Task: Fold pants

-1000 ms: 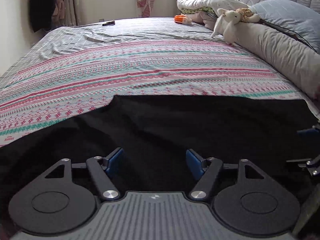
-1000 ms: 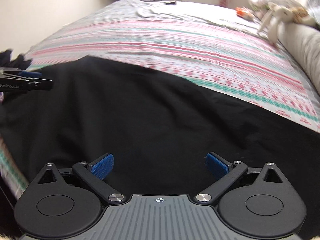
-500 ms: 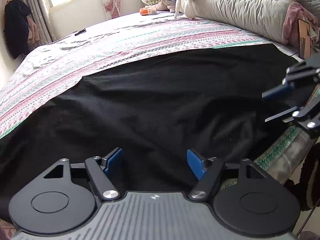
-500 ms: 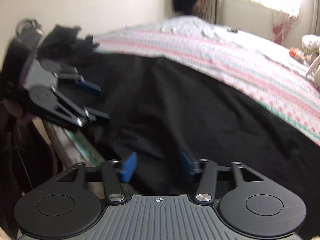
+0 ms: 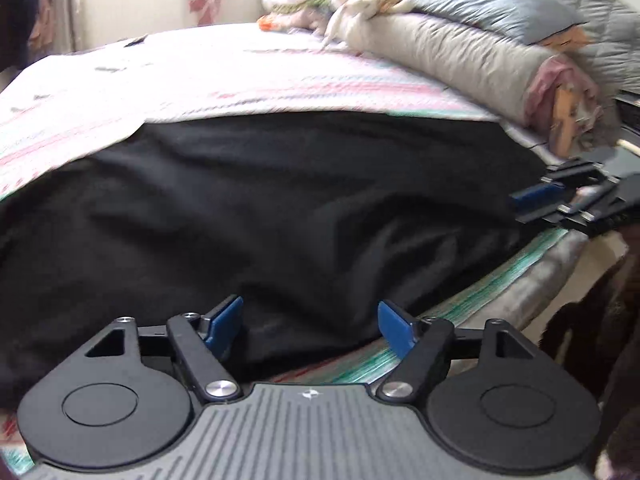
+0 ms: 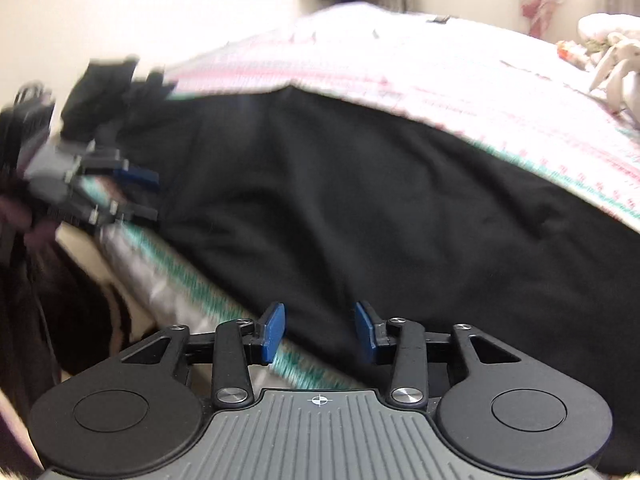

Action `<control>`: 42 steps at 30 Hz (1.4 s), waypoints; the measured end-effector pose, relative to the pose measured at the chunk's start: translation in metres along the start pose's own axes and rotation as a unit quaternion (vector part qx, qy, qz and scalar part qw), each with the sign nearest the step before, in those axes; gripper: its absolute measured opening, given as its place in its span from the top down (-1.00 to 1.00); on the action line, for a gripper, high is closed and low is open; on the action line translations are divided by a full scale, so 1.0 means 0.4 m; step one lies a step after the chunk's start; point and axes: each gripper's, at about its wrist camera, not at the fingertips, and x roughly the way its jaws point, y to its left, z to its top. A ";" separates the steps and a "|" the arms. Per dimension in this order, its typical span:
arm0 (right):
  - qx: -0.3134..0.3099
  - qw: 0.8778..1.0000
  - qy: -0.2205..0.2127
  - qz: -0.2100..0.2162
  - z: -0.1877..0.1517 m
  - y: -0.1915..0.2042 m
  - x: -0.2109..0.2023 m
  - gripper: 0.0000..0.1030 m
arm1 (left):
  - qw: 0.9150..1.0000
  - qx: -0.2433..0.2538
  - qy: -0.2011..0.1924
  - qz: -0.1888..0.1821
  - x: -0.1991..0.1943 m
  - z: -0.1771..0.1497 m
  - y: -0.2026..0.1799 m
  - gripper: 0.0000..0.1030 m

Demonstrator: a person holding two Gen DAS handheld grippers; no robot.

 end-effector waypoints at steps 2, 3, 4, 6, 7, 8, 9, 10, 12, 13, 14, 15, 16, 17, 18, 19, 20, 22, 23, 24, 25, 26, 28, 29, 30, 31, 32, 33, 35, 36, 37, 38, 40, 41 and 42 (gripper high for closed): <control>0.023 0.999 -0.019 -0.016 0.018 -0.025 -0.009 0.14 | 1.000 0.013 -0.020 -0.016 0.010 0.020 -0.029 -0.82; 0.037 0.999 -0.025 -0.028 0.027 -0.038 -0.008 0.14 | 0.999 0.019 -0.026 -0.027 0.020 0.031 -0.043 -0.78; 0.052 0.997 -0.029 -0.042 0.037 -0.052 -0.001 0.14 | 0.999 0.024 -0.029 -0.038 0.030 0.039 -0.060 -0.71; 0.077 0.994 -0.029 -0.066 0.060 -0.072 0.025 0.14 | 0.997 0.037 -0.030 -0.061 0.057 0.055 -0.095 -0.56; 0.088 0.993 -0.029 -0.078 0.070 -0.086 0.040 0.14 | 0.996 0.046 -0.030 -0.073 0.075 0.064 -0.111 -0.45; 0.096 0.991 -0.029 -0.090 0.080 -0.096 0.055 0.14 | 0.995 0.054 -0.027 -0.085 0.092 0.072 -0.128 -0.36; 0.104 0.989 -0.029 -0.103 0.090 -0.109 0.072 0.14 | 0.993 0.061 -0.022 -0.098 0.103 0.075 -0.144 -0.32; 0.114 0.986 -0.028 -0.115 0.099 -0.121 0.089 0.14 | 0.991 0.069 -0.016 -0.110 0.119 0.080 -0.157 -0.26; 0.132 0.982 -0.023 -0.133 0.115 -0.147 0.118 0.15 | 0.988 0.086 -0.003 -0.129 0.139 0.075 -0.190 -0.19; 0.142 0.979 -0.017 -0.142 0.124 -0.166 0.129 0.17 | 0.986 0.094 0.005 -0.136 0.152 0.076 -0.200 -0.14; 0.151 0.977 -0.013 -0.149 0.134 -0.176 0.142 0.21 | 0.985 0.100 0.011 -0.143 0.163 0.076 -0.207 -0.13; 0.159 0.976 -0.011 -0.151 0.143 -0.188 0.154 0.26 | 0.983 0.104 0.011 -0.151 0.167 0.079 -0.211 -0.13; 0.166 0.974 -0.009 -0.152 0.152 -0.198 0.166 0.28 | 0.981 0.105 0.020 -0.164 0.171 0.084 -0.213 -0.13; 0.171 0.973 -0.002 -0.157 0.163 -0.204 0.188 0.29 | 0.977 0.106 0.032 -0.183 0.174 0.091 -0.212 -0.13; 0.173 0.971 0.003 -0.164 0.172 -0.211 0.205 0.29 | 0.973 0.106 0.043 -0.201 0.177 0.096 -0.210 -0.13; 0.166 0.970 -0.002 -0.175 0.179 -0.211 0.215 0.29 | 0.970 0.105 0.050 -0.215 0.178 0.097 -0.208 -0.13; 0.160 0.970 -0.001 -0.184 0.190 -0.212 0.229 0.29 | 0.967 0.103 0.054 -0.225 0.180 0.097 -0.206 -0.13; 0.150 0.968 -0.005 -0.202 0.214 -0.216 0.256 0.29 | 0.965 0.105 0.055 -0.235 0.178 0.090 -0.204 -0.13; 0.150 0.967 -0.008 -0.208 0.228 -0.225 0.271 0.29 | 0.964 0.105 0.055 -0.238 0.176 0.089 -0.207 -0.13; 0.153 0.965 -0.012 -0.212 0.237 -0.233 0.281 0.29 | 0.964 0.104 0.055 -0.240 0.175 0.087 -0.205 -0.13; 0.157 0.964 -0.016 -0.216 0.250 -0.246 0.292 0.29 | 0.964 0.101 0.055 -0.242 0.172 0.084 -0.202 -0.13; 0.157 0.962 -0.019 -0.222 0.259 -0.256 0.302 0.29 | 0.964 0.096 0.054 -0.244 0.166 0.073 -0.198 -0.13; 0.159 0.960 -0.028 -0.228 0.274 -0.270 0.318 0.29 | 0.964 0.085 0.051 -0.246 0.162 0.064 -0.192 -0.13; 0.162 0.959 -0.034 -0.228 0.279 -0.278 0.322 0.29 | 0.964 0.081 0.048 -0.247 0.153 0.055 -0.190 -0.13; 0.164 0.958 -0.039 -0.232 0.281 -0.287 0.326 0.30 | 0.964 0.080 0.046 -0.248 0.151 0.051 -0.190 -0.13; 0.165 0.956 -0.044 -0.238 0.283 -0.293 0.329 0.30 | 0.964 0.083 0.045 -0.248 0.148 0.046 -0.193 -0.13; 0.172 0.955 -0.050 -0.238 0.283 -0.302 0.329 0.29 | 0.964 0.086 0.043 -0.248 0.142 0.044 -0.188 -0.13; 0.182 0.953 -0.054 -0.235 0.280 -0.312 0.324 0.28 | 0.964 0.087 0.043 -0.248 0.137 0.048 -0.182 -0.14; 0.206 0.951 -0.049 -0.227 0.278 -0.323 0.305 0.22 | 0.964 0.078 0.045 -0.250 0.134 0.051 -0.175 -0.22; 0.218 0.950 -0.046 -0.220 0.277 -0.323 0.291 0.18 | 0.965 0.070 0.045 -0.248 0.133 0.052 -0.171 -0.25; 0.225 0.950 -0.045 -0.211 0.273 -0.323 0.275 0.14 | 0.967 0.063 0.044 -0.243 0.131 0.054 -0.165 -0.29; 0.229 0.950 -0.044 -0.207 0.267 -0.319 0.257 0.06 | 0.969 0.060 0.043 -0.238 0.127 0.059 -0.154 -0.34; 0.233 0.949 -0.046 -0.208 0.250 -0.313 0.217 -0.04 | 0.972 0.060 0.036 -0.226 0.117 0.066 -0.147 -0.42; 0.235 0.948 -0.046 -0.209 0.238 -0.312 0.197 -0.11 | 0.973 0.059 0.030 -0.221 0.112 0.069 -0.146 -0.47; 0.238 0.947 -0.045 -0.211 0.224 -0.312 0.179 -0.20 | 0.974 0.057 0.025 -0.216 0.118 0.079 -0.152 -0.50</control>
